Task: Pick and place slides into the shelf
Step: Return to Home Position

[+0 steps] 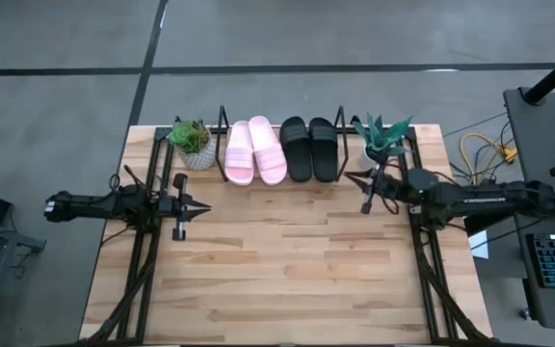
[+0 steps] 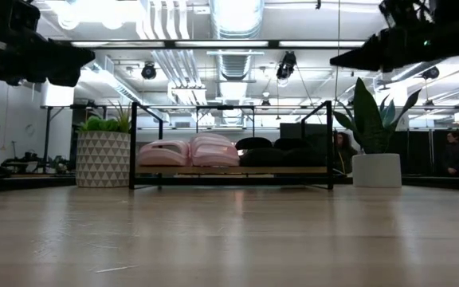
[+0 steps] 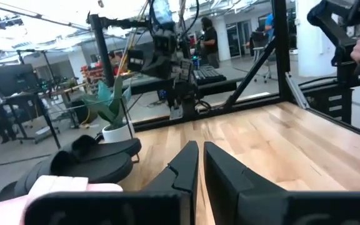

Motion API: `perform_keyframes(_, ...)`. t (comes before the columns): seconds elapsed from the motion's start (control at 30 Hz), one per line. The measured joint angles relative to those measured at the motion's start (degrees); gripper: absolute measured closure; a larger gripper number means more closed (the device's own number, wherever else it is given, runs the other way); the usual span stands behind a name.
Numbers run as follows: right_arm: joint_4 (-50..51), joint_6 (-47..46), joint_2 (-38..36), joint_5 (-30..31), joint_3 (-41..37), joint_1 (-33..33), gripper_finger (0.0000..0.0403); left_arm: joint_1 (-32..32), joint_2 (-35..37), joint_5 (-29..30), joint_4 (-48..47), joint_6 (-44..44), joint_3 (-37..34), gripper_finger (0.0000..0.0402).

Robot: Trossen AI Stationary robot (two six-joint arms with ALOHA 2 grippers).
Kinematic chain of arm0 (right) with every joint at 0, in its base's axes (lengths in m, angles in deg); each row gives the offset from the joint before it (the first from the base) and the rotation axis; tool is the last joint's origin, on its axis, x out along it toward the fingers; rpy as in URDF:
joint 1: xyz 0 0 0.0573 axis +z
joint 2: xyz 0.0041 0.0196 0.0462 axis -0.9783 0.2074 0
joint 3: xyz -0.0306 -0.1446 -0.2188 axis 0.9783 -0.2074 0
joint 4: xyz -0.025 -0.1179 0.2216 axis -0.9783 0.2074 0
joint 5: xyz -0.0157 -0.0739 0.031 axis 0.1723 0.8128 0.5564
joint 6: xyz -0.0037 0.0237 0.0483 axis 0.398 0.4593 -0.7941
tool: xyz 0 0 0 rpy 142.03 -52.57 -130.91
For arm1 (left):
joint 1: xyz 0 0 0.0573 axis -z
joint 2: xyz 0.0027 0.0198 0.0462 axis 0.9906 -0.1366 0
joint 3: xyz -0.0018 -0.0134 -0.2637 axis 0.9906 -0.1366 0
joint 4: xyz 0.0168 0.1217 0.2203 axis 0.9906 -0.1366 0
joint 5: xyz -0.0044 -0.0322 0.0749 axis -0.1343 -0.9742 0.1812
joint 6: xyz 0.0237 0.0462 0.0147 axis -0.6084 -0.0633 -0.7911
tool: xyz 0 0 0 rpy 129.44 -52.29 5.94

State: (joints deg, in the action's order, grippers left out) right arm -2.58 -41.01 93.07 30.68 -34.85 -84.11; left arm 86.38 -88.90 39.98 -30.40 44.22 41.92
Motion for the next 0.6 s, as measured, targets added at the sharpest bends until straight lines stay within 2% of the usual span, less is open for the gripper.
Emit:
perform_keyframes(0.17, 8.73, -1.59, -11.36, -0.08, 1.87, 1.65, 0.0394, 0.0, 0.21, 0.28, -0.45, 0.13, 0.0, 0.0391)
perform_keyframes(0.33, 22.56, -8.54, -21.07, -0.57, 0.75, 3.69, 0.0395, 0.0, 0.22, 0.39, -0.5, 1.32, 0.0, 0.0391)
perform_keyframes(0.5, 27.5, -8.66, -29.4, -2.45, -0.92, 6.0, 0.0395, 0.0, 0.23, 0.41, -0.54, 1.7, 0.0, 0.0391)
perform_keyframes(0.6, 28.48, -11.27, -35.2, -6.48, -3.51, 6.2, 0.0395, 0.0, 0.22, 0.37, -0.63, 3.17, 0.0, 0.0391)
